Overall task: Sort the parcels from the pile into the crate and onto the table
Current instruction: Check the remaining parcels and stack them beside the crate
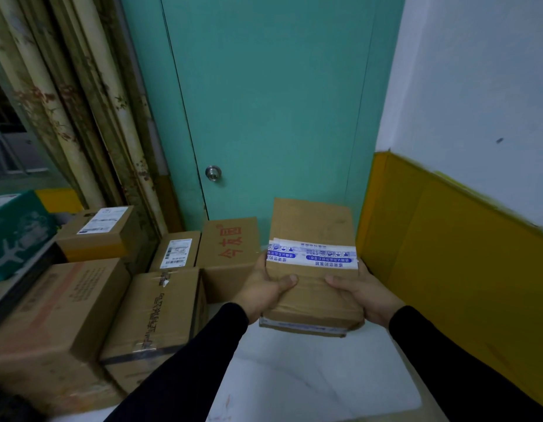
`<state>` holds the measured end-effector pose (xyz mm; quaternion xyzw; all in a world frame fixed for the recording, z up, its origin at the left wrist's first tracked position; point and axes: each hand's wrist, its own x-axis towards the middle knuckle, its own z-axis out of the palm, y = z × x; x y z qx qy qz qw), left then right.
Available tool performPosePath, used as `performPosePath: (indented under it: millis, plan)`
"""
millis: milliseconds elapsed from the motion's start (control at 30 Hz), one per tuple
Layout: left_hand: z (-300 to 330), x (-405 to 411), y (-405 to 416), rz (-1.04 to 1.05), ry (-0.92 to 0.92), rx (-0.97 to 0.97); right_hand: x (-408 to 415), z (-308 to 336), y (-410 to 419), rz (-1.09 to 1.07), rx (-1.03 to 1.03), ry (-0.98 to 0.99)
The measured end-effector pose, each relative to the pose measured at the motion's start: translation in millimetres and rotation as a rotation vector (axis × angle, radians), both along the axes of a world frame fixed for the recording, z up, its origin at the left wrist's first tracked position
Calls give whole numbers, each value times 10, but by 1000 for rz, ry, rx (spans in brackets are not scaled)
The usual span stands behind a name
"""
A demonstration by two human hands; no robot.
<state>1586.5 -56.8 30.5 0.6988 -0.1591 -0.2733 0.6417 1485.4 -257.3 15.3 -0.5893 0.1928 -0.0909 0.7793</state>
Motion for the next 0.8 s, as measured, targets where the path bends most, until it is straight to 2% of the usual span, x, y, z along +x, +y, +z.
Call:
performPosePath:
  millis: [167,267,400,567,800]
  plan:
    - [-26,-10,17,47,9,-29,-3,-16,21,-10,-29,-23]
    - [45,39,15,124,124,-96,29,30,48,-41,-91,-28]
    - [110,122,51,150,177,-107,122,159,63,-89,9,-43]
    - [125,149,64,148,89,-42,193,235,76,-50,77,-29]
    - [50,137,-3,248,-118,79,266,227,238,-90,-93,-92]
